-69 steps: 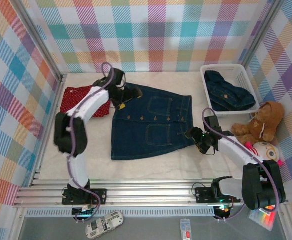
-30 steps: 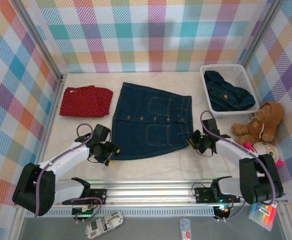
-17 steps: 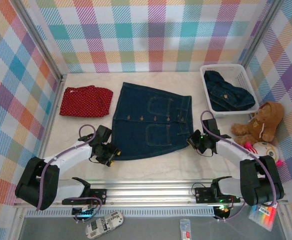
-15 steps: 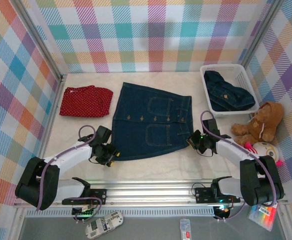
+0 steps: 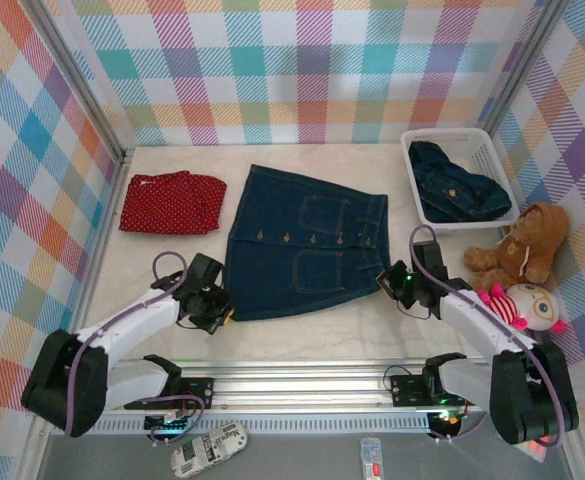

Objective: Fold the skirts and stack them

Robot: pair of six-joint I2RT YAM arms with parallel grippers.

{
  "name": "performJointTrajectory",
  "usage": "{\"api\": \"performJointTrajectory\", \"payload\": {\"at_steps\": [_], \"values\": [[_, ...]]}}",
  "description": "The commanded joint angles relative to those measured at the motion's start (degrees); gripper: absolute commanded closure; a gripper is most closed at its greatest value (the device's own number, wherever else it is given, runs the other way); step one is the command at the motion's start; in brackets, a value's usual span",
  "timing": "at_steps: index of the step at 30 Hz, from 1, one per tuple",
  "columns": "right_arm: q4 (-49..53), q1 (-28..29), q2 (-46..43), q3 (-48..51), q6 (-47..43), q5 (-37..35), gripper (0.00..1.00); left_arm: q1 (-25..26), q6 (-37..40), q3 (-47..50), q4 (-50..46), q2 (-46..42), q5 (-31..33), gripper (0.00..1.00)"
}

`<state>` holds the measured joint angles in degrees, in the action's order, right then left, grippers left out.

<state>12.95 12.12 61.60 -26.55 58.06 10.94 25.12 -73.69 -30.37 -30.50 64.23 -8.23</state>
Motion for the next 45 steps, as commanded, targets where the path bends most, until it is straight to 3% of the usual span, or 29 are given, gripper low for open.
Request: {"api": "performJointTrajectory", "payload": {"at_steps": [1, 5, 13, 18, 23, 31, 37, 41, 43, 44, 45], "values": [[0.9, 0.1, -2.6, -1.5, 1.8, -2.3, 1.00, 0.0, 3.7, -6.2, -5.8, -4.8, 8.1, 1.00], [0.1, -0.1, -1.5, -7.4, 1.6, -4.3, 1.00, -1.5, 13.3, -20.5, -10.9, -3.6, 16.3, 1.00], [-8.4, -0.2, 8.5, -18.6, 7.0, -15.0, 1.00, -3.8, 33.6, -47.9, -0.2, 14.8, 29.1, 1.00], [-12.0, -0.7, 18.1, -26.0, 7.5, -16.2, 1.00, -5.4, 40.6, -62.3, 2.6, 28.0, 28.6, 1.00], [-9.4, -0.9, 26.2, -33.2, 9.7, -19.5, 0.96, -6.4, 44.5, -74.1, 1.3, 38.9, 27.4, 1.00], [-7.1, -1.3, 34.8, -40.3, 11.2, -21.9, 0.90, -7.5, 45.0, -86.9, -2.9, 52.1, 24.6, 1.00], [-6.5, -1.5, 39.0, -43.5, 11.6, -21.6, 0.88, -7.6, 44.2, -91.6, -5.1, 57.1, 24.4, 1.00], [-6.4, -2.5, 42.4, -46.9, 12.0, -20.9, 0.76, -8.6, 43.6, -98.7, -6.9, 63.3, 21.9, 1.00], [-6.7, -3.1, 44.4, -49.7, 11.3, -18.0, 0.70, -9.4, 44.3, -109.4, -11.6, 70.0, 17.3, 0.93], [-7.3, -3.2, 44.8, -50.8, 10.5, -16.3, 0.65, -9.7, 44.3, -117.6, -17.1, 74.5, 16.0, 0.75], [-7.9, -3.0, 45.0, -51.3, 9.5, -15.0, 0.57, -9.9, 44.2, -124.9, -21.5, 78.0, 14.7, 0.51]]}}
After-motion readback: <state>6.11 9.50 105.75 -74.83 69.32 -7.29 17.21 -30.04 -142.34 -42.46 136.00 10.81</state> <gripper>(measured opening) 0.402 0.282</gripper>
